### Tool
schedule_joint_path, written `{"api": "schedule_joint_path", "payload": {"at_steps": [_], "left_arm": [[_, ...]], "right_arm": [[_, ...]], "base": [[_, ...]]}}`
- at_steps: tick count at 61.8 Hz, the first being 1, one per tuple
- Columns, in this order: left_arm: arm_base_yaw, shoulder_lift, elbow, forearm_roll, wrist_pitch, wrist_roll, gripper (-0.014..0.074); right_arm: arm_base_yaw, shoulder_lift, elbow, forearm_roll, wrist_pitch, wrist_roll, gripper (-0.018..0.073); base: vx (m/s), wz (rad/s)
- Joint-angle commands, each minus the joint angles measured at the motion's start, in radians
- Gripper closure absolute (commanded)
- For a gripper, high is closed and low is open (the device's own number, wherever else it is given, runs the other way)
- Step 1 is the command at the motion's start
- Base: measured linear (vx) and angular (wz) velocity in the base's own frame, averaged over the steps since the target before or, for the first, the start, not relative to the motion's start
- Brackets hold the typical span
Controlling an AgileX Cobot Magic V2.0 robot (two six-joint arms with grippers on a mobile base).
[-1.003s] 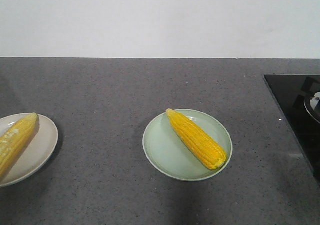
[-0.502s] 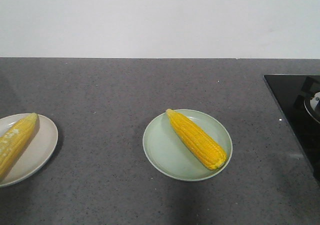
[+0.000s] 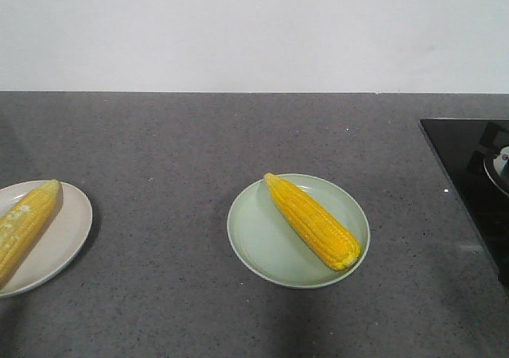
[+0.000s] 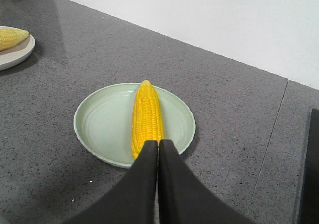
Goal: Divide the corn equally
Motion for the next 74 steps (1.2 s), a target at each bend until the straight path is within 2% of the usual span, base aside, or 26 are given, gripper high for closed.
{"api": "schedule_joint_path", "payload": {"at_steps": [1, 19, 74], "left_arm": [[0.001, -0.034, 0.006, 0.038, -0.059, -0.018, 0.0603], [0.001, -0.030, 0.006, 0.038, -0.068, -0.069, 0.0603], [0.001, -0.029, 0.005, 0.038, -0.067, -0.067, 0.0603]], "right_arm": [[0.000, 0.008, -0.023, 0.011, -0.072, -0.004, 0.0564], [0.000, 0.008, -0.023, 0.011, -0.069, -0.004, 0.0564], [0.000, 0.008, -0.023, 0.011, -0.067, -0.004, 0.0564]], "base": [[0.00, 0.00], [0.00, 0.00], [0.00, 0.00]]}}
